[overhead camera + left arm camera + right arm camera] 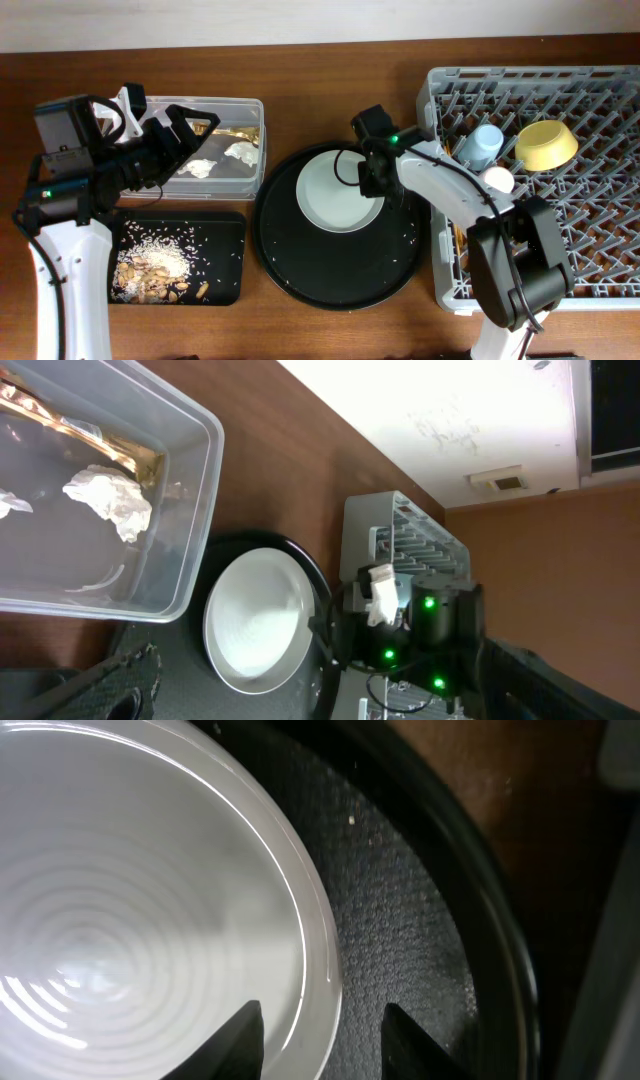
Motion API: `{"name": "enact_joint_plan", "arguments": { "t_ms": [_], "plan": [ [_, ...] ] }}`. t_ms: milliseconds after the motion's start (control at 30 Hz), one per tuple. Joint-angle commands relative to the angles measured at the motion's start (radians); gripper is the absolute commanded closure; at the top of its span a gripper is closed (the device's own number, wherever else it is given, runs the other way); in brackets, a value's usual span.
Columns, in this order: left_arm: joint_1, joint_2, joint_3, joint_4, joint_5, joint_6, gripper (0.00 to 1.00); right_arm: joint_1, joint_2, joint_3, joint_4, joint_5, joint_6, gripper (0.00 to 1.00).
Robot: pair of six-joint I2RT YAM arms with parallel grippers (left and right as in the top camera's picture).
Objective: Sort waste into correct bins and load items into the dishwasher rack
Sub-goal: 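Grasp the white plate rim with the right gripper and lift it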
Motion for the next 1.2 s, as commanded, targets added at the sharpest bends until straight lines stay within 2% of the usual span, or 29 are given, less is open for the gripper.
{"name": "enact_joint_plan", "arguments": {
  "t_ms": [0,33,133,233,433,633,733,933,1067,1167],
  "plan": [
    [0.005,0.000,0.007,0.002,0.007,-0.005,0.01,-0.001,0.007,-0.076,0.070,0.016,0.013,0.64],
    [0.005,0.000,0.007,0.002,0.007,-0.005,0.01,-0.001,0.007,-0.094,0.098,0.016,0.013,0.64],
    [0.005,0.000,0.007,0.002,0.007,-0.005,0.01,0.000,0.007,-0.124,0.145,0.008,0.013,0.72],
    [0.005,0.000,0.007,0.002,0.007,-0.005,0.01,0.000,0.007,-0.124,0.146,0.000,0.013,0.96],
    [0.005,0.000,0.007,0.002,0.007,-0.005,0.01,0.000,-0.019,-0.093,0.138,-0.007,0.008,0.96],
    [0.005,0.000,0.007,0.002,0.007,-0.005,0.01,-0.001,-0.197,0.146,-0.137,0.027,-0.117,0.96],
    [0.005,0.000,0.007,0.002,0.007,-0.005,0.01,-0.002,-0.295,0.248,-0.315,0.251,-0.127,0.96],
    [0.005,0.000,0.007,0.002,0.008,-0.005,0.01,-0.002,-0.484,0.298,-0.619,0.900,-0.127,0.96],
    [0.005,0.000,0.007,0.002,0.007,-0.005,0.01,-0.036,-0.542,0.298,-0.676,1.061,-0.138,0.96],
    [0.005,0.000,0.007,0.002,0.008,-0.005,0.01,-0.133,-0.541,0.298,-0.676,1.068,-0.315,0.96]
  ]
}}
